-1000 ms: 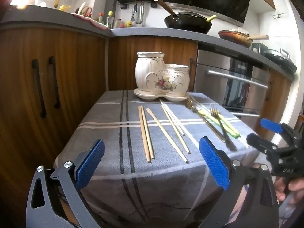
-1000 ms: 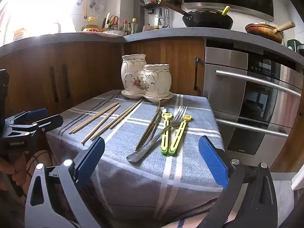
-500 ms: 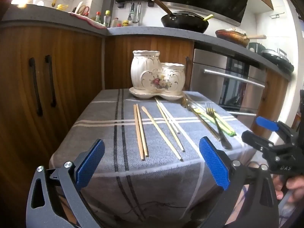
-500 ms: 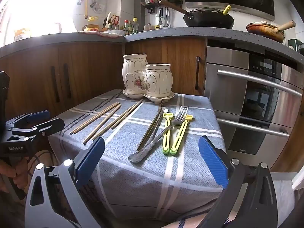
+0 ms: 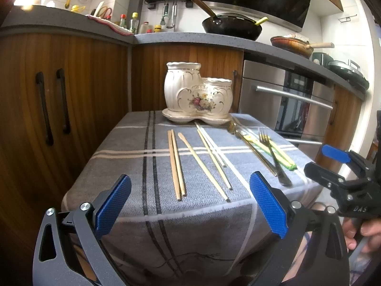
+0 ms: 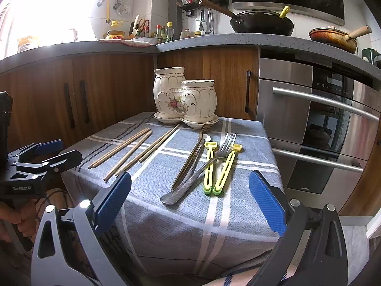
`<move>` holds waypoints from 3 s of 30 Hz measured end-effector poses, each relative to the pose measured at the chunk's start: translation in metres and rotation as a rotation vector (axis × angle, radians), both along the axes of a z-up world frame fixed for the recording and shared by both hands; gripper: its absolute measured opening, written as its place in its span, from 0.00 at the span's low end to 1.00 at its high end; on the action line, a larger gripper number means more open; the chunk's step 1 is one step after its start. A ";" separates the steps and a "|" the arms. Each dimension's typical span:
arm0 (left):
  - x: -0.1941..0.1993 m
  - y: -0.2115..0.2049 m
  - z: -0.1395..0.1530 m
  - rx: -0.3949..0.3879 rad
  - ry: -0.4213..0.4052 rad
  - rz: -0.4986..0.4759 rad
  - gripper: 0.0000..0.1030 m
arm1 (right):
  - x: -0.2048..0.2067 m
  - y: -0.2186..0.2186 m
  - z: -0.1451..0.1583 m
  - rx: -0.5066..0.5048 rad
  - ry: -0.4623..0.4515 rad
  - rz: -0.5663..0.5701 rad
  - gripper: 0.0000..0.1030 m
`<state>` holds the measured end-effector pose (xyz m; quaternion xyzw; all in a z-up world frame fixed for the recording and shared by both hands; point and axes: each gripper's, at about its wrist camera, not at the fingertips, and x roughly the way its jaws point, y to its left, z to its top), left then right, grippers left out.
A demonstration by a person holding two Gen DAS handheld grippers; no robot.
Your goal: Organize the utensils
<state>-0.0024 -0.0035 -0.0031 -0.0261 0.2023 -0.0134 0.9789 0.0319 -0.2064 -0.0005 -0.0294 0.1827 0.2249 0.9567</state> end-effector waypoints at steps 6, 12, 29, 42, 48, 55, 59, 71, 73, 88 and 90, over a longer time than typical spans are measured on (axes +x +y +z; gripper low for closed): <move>0.000 -0.002 -0.001 0.001 0.000 -0.004 0.96 | 0.000 0.002 0.001 0.001 0.000 -0.001 0.95; -0.001 -0.002 -0.001 0.001 0.000 -0.005 0.96 | 0.000 0.003 0.001 -0.001 0.000 0.000 0.95; -0.003 -0.006 -0.002 0.000 0.003 -0.007 0.96 | 0.001 0.004 0.001 0.003 0.003 0.001 0.95; -0.002 -0.005 -0.002 0.000 0.002 -0.006 0.96 | 0.002 0.002 0.002 0.019 0.017 -0.004 0.95; -0.001 -0.005 -0.002 0.000 0.003 -0.006 0.96 | 0.003 0.001 0.002 0.020 0.019 -0.003 0.95; 0.000 -0.006 -0.004 -0.007 0.008 -0.005 0.96 | 0.003 0.002 0.001 0.021 0.021 -0.006 0.95; 0.001 -0.004 -0.003 -0.009 0.009 -0.006 0.96 | 0.003 0.001 0.001 0.023 0.024 -0.006 0.95; 0.003 -0.002 -0.001 -0.006 0.017 0.006 0.96 | 0.005 0.002 0.001 0.023 0.037 -0.011 0.95; 0.008 -0.001 0.000 0.001 0.035 0.015 0.96 | 0.008 0.003 0.001 0.019 0.052 -0.019 0.95; 0.083 0.044 0.024 -0.091 0.228 -0.024 0.47 | 0.047 -0.006 0.017 -0.010 0.142 -0.061 0.95; 0.094 0.047 0.025 -0.099 0.262 -0.048 0.39 | 0.050 -0.005 0.020 -0.023 0.140 -0.064 0.94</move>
